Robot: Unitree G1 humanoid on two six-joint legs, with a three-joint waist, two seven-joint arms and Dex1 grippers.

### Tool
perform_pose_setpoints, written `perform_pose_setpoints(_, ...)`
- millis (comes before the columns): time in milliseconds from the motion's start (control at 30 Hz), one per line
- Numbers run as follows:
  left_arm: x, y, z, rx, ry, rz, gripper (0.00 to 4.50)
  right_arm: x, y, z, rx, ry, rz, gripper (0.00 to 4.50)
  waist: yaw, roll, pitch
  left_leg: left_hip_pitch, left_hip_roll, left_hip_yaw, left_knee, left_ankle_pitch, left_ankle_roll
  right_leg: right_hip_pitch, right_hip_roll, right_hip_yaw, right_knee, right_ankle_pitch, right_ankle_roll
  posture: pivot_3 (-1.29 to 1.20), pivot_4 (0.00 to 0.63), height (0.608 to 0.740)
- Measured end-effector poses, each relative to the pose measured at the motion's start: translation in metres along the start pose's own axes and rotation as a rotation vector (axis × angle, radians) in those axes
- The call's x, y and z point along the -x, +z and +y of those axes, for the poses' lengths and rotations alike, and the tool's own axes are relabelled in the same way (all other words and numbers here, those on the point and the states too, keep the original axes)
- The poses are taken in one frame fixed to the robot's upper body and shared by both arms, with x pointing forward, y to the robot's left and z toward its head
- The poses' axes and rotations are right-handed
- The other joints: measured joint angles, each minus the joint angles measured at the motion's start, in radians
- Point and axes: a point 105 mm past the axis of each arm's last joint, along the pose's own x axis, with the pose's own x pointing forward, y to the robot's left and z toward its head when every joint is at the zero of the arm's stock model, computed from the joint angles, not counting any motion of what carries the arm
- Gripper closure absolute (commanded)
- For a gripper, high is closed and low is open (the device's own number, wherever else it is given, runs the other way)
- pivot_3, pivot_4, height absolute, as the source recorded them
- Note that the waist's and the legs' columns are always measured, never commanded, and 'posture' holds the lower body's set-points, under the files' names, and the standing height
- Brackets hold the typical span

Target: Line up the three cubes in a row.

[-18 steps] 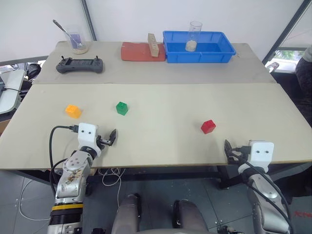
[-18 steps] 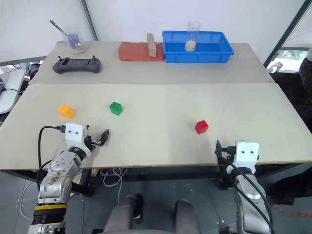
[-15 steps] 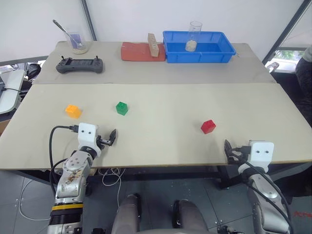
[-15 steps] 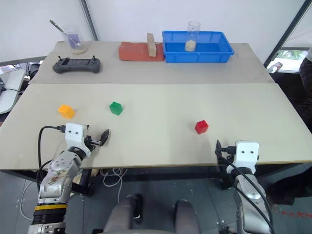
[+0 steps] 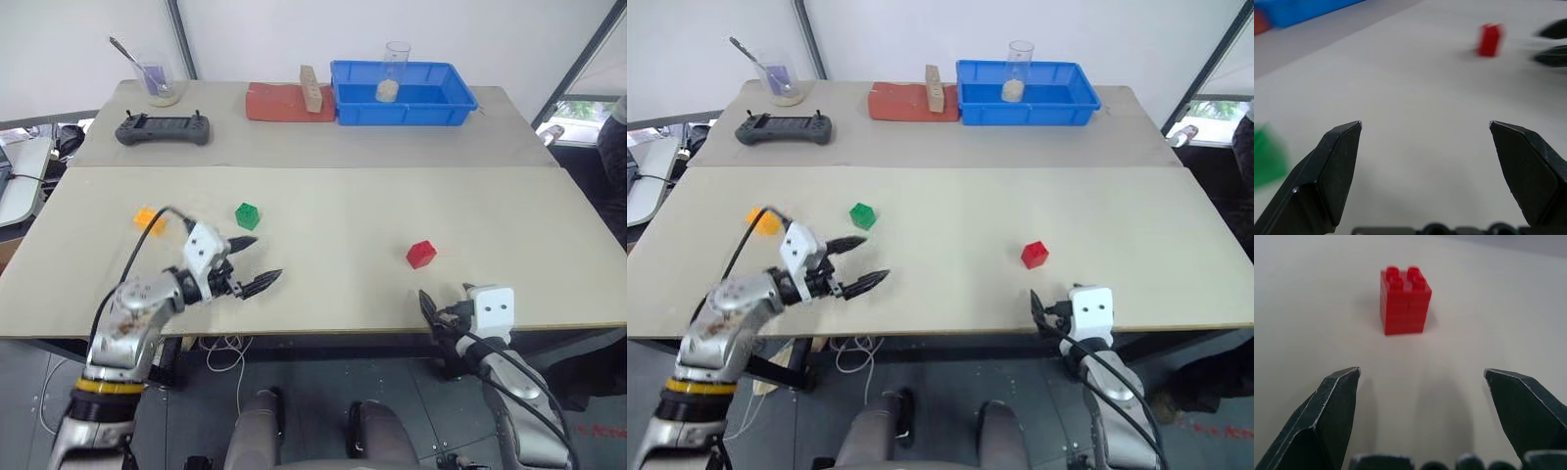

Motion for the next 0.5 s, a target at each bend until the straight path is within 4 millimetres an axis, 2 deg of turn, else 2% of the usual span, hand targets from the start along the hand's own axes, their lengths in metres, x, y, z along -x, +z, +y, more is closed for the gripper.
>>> perform_pose_setpoints(133, -0.015, 0.024, -0.013, -0.054, -0.191, -0.037, 0.04, -0.018, 0.002, 0.0, -0.008, 0.001, -0.012, 0.0, -0.004, 0.0, 0.0, 0.0, 0.0, 0.0, 0.001, 0.0, 0.0, 0.005, 0.003, 0.001, 0.0, 0.0, 0.0, 0.0, 0.15, 0.74)
perform_pose_setpoints(367, -0.026, 0.027, -0.009, -0.035, -0.24, -0.062, 0.04, -0.046, 0.004, 0.007, -0.034, 0.008, -0.025, 0.0, -0.014, 0.0, 0.0, 0.0, 0.001, -0.003, 0.003, 0.001, 0.001, 0.006, 0.006, 0.002, 0.002, 0.0, 0.002, 0.0, 0.15, 0.74)
perform_pose_setpoints(500, -0.026, 0.026, -0.008, -0.036, -0.241, -0.064, 0.04, -0.052, 0.003, 0.008, -0.028, 0.015, -0.038, 0.0, -0.017, 0.0, 0.0, 0.0, 0.001, -0.003, 0.005, 0.001, 0.001, 0.008, 0.007, 0.002, 0.002, 0.0, 0.003, 0.0, 0.15, 0.74)
